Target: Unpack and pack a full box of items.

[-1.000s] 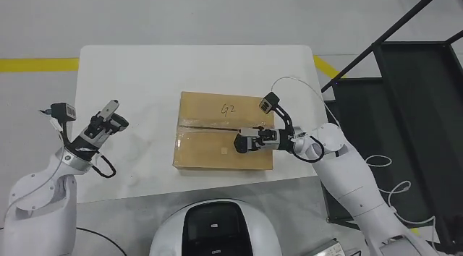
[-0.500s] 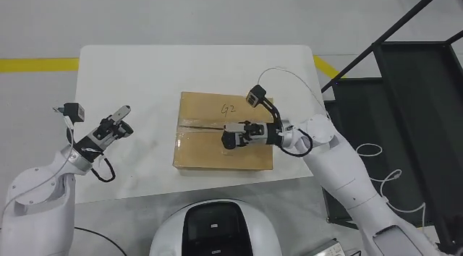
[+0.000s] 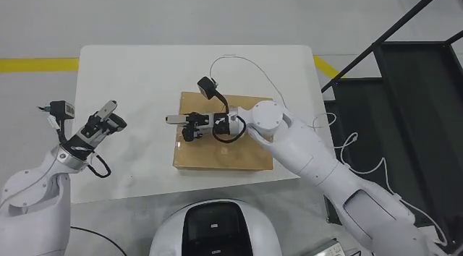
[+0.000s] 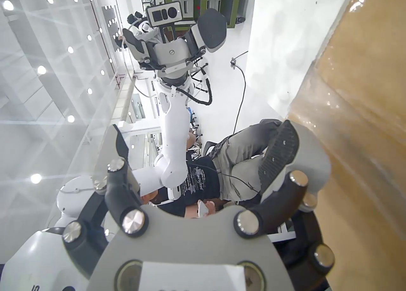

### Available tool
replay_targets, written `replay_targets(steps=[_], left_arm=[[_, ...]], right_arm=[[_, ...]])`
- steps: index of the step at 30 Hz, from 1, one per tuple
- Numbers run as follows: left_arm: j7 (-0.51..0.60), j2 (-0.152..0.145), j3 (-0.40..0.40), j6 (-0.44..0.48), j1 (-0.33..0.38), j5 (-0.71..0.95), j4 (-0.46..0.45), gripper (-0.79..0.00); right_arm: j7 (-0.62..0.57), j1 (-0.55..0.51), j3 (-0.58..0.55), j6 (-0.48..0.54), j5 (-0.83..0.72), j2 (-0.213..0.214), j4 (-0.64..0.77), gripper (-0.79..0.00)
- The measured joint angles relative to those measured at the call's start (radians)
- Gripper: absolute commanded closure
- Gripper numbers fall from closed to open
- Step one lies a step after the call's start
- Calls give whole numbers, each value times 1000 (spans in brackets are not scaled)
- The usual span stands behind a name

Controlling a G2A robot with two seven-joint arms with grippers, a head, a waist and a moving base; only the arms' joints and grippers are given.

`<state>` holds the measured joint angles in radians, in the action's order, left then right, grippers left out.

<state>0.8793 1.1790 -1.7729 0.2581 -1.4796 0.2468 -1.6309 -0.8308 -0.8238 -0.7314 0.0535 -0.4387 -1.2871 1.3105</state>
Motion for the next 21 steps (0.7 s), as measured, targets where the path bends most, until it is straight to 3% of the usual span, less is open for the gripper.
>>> replay_targets(steps=[11,21], left_arm=[[-5,-11,-33,11,-35,43,-21,-785],[-20,-19,-29,11,-47,41,-31,-785]], right_arm=[[56,49,47,53,0,-51,-148,-785],[59,-84,-86,-13,66,8,-35,-785]])
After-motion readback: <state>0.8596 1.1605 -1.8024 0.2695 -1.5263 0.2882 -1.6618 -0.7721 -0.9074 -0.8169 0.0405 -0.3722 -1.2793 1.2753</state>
